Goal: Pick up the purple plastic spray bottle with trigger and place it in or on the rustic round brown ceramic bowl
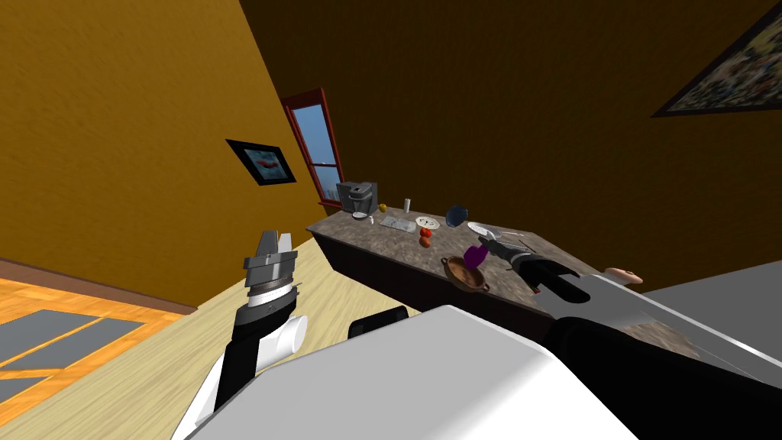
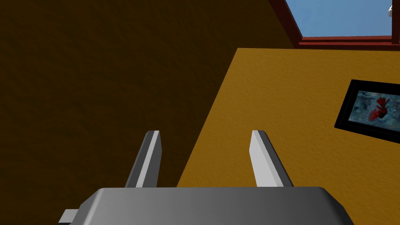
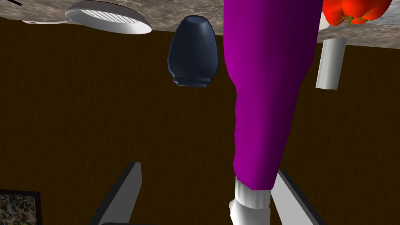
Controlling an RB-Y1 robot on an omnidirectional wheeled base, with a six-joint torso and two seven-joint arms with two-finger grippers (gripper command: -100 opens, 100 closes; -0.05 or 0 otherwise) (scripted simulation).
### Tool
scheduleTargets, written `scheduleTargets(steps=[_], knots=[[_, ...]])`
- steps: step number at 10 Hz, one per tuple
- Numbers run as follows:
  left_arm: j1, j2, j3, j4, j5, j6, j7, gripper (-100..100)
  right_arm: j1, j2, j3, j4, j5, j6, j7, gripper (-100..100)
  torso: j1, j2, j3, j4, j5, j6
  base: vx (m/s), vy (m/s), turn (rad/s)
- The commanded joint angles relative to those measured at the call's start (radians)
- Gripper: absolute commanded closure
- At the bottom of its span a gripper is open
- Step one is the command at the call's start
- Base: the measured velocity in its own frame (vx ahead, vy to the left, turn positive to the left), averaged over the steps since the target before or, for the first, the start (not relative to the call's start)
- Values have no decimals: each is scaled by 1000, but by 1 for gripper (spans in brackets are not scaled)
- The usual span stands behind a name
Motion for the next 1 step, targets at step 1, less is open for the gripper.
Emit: scheduleTargets(steps=[1], knots=[[0,0,0,0,0,0,0,0,0,0,0,0,0,0,0,0,0,0,0,0,0,0,0,0,0]])
